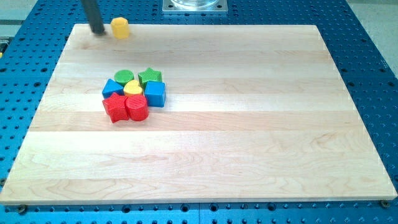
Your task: Push the yellow hexagon closely to the green circle
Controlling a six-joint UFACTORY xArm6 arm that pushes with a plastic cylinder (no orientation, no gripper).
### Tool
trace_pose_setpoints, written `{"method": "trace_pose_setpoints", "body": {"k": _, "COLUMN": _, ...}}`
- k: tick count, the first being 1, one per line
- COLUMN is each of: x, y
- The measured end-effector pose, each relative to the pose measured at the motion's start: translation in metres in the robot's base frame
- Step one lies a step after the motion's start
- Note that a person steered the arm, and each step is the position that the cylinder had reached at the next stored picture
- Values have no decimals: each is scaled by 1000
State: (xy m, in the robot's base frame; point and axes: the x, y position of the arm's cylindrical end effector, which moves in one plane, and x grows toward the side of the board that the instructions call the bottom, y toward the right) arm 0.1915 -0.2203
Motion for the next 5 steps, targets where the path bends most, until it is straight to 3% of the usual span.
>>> {"method": "trace_pose_setpoints", "body": {"k": 1, "x": 6, "y": 53}}
{"method": "trace_pose_setpoints", "body": {"k": 2, "x": 104, "y": 60}}
{"method": "trace_pose_setpoints", "body": {"k": 3, "x": 95, "y": 48}}
{"method": "trace_pose_setpoints", "body": {"k": 4, "x": 45, "y": 42}}
{"method": "trace_pose_setpoints", "body": {"k": 5, "x": 37, "y": 80}}
